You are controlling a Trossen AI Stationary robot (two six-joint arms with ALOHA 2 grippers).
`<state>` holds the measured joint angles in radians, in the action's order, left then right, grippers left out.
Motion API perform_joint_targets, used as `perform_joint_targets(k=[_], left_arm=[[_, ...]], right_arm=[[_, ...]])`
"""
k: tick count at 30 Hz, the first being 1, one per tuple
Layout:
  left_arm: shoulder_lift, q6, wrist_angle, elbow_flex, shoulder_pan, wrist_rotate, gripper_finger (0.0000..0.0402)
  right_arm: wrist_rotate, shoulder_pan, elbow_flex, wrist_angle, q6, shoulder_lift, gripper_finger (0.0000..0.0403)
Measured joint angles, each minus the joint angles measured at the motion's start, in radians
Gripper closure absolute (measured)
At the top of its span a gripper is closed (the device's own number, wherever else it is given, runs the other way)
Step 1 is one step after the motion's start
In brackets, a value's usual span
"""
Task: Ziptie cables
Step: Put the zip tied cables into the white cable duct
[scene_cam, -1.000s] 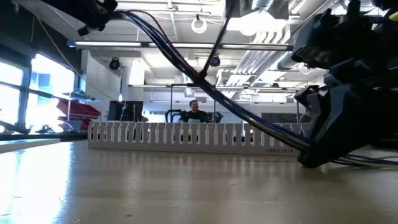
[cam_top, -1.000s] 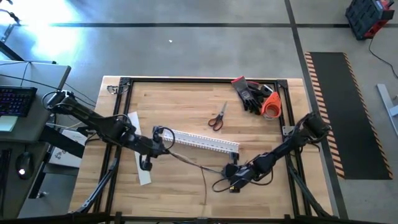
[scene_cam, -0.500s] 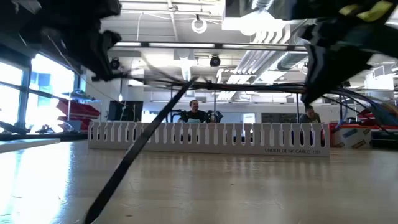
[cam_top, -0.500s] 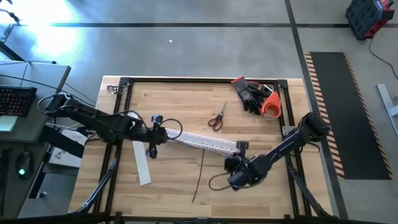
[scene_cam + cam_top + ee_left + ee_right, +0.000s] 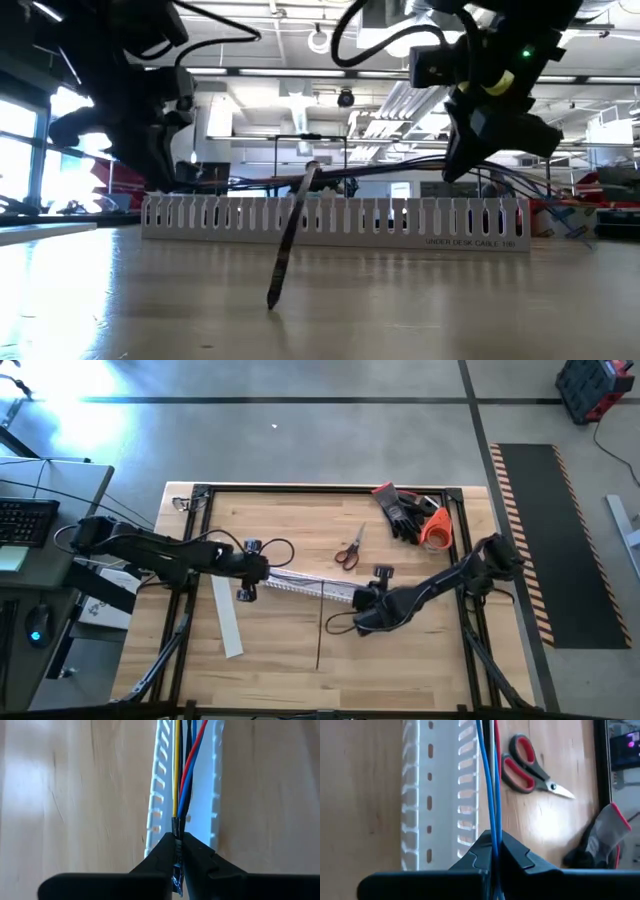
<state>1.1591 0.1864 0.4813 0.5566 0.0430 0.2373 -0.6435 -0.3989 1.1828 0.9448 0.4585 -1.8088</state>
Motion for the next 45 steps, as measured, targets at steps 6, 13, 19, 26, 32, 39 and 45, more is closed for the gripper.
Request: perform_joint_targets(k=[6,13,19,26,32,39,45], left_arm=[[0.007,-0.025,0.023,-0.022,-0.019,-0.007,0.0337],[0.006,-0.095,0.017,-0.018,-0.019,0.011,0.0282],[0.006,-0.157,-0.021,-0.017,-0.008,-0.004,0.0278],[0.006,-0.194,-0.062,-0.017,0.029,0.011,0.0282],[0.006,-0.241,-0.071,-0.017,0.063,0.013,0.0283],[0.006,-0.333,-0.036,-0.001,0.137,0.075,0.0283],[0.006,-0.369,-0.007,0.067,0.219,0.135,0.0283]], right_arm=[[0.117,0.039,-0.003,-0.038,-0.074,0.0,0.0403],[0.149,0.04,-0.002,-0.002,-0.038,0.001,0.0403],[0.229,0.038,-0.002,-0.005,-0.03,0.002,0.0403],[0.259,0.038,-0.002,-0.006,-0.01,0.002,0.0387],[0.226,0.038,-0.001,0.025,0.012,0.002,0.0307],[0.017,-0.044,-0.051,0.127,0.11,0.072,0.0229],[-0.105,-0.146,-0.213,0.002,0.308,0.244,0.022]])
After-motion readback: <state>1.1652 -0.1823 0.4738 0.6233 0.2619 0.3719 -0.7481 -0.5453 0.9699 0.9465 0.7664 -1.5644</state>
